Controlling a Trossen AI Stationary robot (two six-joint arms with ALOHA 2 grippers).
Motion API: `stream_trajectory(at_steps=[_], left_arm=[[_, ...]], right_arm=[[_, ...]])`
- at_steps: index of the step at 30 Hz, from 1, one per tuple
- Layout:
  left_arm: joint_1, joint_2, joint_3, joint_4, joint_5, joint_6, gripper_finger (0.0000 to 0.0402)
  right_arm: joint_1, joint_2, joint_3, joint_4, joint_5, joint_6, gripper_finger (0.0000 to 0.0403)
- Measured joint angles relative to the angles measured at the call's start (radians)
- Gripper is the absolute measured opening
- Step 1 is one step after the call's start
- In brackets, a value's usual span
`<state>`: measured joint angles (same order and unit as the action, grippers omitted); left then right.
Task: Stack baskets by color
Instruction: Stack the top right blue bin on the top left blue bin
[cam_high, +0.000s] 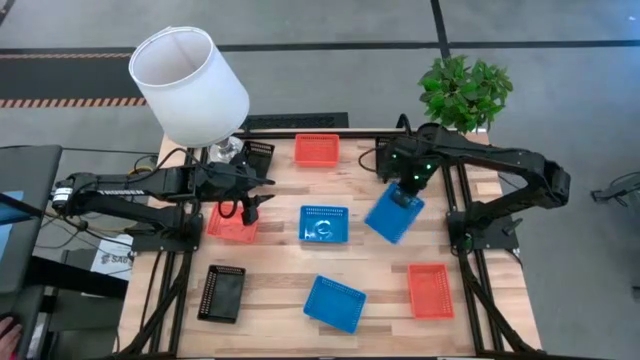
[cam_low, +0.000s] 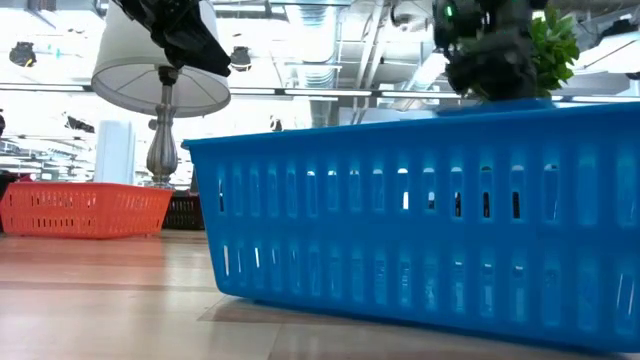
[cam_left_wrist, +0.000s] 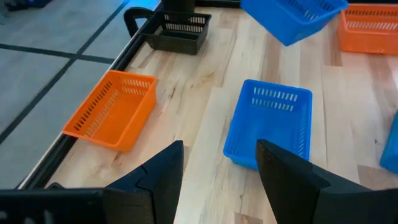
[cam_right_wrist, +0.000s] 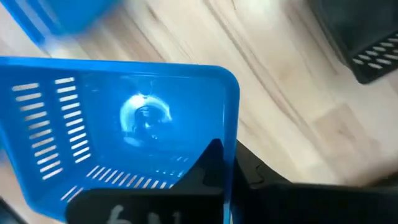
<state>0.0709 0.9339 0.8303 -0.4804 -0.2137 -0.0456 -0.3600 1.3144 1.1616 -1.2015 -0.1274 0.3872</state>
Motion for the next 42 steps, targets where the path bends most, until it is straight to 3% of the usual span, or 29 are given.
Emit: stream_trajectory(at_steps=[6, 11, 14, 23, 42], left_arm=[[-0.028, -0.027, -0.001, -0.017, -0.007, 0.051, 0.019], [-0.057, -0.047, -0.001, -0.031, 0.009, 0.061, 0.019], [-0.077, -0.061, -0.001, -0.031, 0.016, 0.077, 0.019], [-0.089, -0.077, 0.0, -0.014, 0.008, 0.106, 0.019], [-0.089, -0.077, 0.0, -0.018, 0.05, 0.108, 0.019]], right_arm=[[0.196, 0.0, 0.018, 0.261, 0.149, 0.63, 0.0017], [0.348, 0.067, 0.016, 0.319, 0.353, 0.967, 0.0006], [0.403, 0.13, 0.017, 0.346, 0.397, 1.102, 0.0012], [0.43, 0.285, 0.017, 0.614, 0.399, 1.143, 0.0011], [0.408, 0.328, 0.016, 0.629, 0.392, 1.14, 0.0017]])
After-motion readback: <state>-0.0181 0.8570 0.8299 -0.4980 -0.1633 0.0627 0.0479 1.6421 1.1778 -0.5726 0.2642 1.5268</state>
